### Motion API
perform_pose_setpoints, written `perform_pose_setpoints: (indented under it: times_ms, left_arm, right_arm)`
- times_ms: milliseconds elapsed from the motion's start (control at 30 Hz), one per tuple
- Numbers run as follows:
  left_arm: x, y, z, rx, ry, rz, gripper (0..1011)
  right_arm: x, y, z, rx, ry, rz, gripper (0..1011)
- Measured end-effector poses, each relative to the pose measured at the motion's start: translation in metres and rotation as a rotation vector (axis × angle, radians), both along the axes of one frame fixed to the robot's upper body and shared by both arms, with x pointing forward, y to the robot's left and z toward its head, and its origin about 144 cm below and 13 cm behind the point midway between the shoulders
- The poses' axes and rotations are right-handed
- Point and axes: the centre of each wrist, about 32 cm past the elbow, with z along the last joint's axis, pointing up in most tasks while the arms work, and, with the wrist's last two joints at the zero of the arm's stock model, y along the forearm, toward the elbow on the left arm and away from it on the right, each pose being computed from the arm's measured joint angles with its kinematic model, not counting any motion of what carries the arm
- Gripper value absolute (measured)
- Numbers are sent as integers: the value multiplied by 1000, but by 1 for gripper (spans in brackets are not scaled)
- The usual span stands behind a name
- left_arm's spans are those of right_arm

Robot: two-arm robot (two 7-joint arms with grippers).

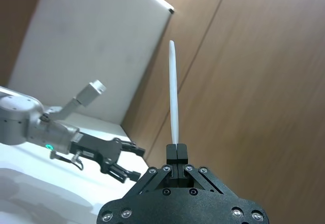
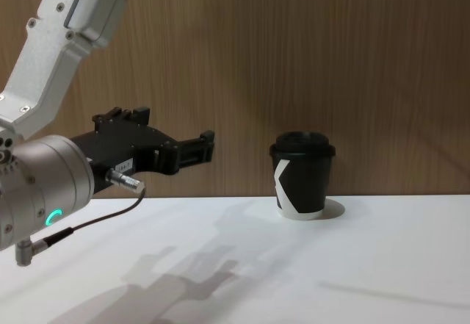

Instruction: Pick up the straw with one hand, pass it to the other hand, and insert it into the cup.

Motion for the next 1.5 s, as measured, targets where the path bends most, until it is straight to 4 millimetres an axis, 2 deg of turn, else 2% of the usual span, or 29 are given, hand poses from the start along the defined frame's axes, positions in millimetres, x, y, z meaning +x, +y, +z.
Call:
perform_pose_setpoints:
  times_ms: [733, 1500]
  left_arm:
    - [0, 1, 1, 0, -1, -4, 1003]
    - [-5, 34, 31, -138, 48, -219, 1003]
  right_arm:
    - [13, 6, 6, 9, -25, 121, 2]
    - [15, 7, 7, 12, -30, 140, 2]
